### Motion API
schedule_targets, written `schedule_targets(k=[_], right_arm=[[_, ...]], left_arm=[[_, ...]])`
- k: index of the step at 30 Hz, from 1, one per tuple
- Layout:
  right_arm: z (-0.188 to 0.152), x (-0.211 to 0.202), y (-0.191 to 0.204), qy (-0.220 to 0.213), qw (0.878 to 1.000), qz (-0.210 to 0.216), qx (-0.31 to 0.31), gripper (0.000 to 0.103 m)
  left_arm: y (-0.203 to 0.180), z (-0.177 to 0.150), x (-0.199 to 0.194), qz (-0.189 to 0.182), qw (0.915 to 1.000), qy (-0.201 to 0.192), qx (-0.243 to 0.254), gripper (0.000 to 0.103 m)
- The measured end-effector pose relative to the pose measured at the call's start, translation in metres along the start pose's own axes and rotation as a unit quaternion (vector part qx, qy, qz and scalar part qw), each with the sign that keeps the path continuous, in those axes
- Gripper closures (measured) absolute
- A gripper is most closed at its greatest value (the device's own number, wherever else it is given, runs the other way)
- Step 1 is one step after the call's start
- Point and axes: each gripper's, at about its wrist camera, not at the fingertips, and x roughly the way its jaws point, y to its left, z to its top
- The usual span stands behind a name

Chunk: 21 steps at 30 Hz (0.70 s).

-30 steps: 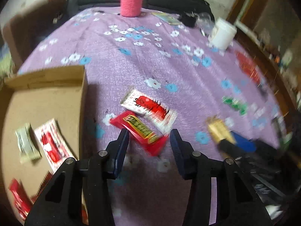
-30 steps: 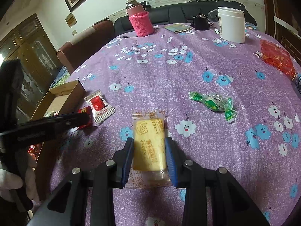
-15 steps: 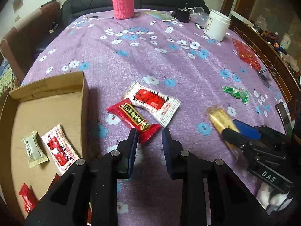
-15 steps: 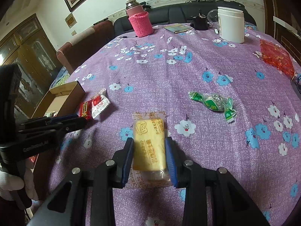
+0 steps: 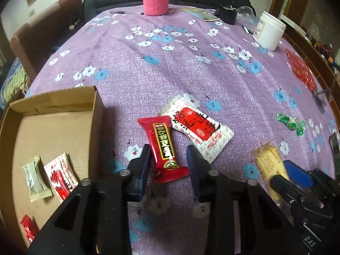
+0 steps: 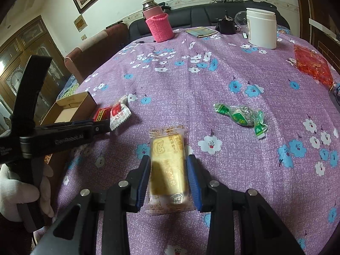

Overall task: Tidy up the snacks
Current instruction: 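Grasp the yellow packaged cake with the right gripper, then grasp the red snack bar with the left gripper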

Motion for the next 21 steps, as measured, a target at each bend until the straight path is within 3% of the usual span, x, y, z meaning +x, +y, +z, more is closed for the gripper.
schedule_targets(k=[1,6,14,21], right_arm=[[0.0,0.0,0.0,0.0,1.0,0.0,-0.001,0.065],[-0.001,-0.001,-0.001,0.004,1.0,0.003,0.005,0.072],[-0.002,-0.002,-0.006,0.008,0.999,0.024,0.021,0.079],[-0.002,0.0,-0.004,0.007,0.999,0.04,0.019,0.074]], left_arm=[[0.001,-0.001,-0.001,-0.006,1.0,-0.002,0.002,0.083],[0.007,-0.01,-0.011,-0.037,0.9993,-0.001,-0.007,0.083],[0.018,-0.053,-0.048,-0.118,0.992,-0.006,-0.044,0.083],[0.039,-0.086,-0.086,-0.16,0.983,-0.04,-0.082,0.083]])
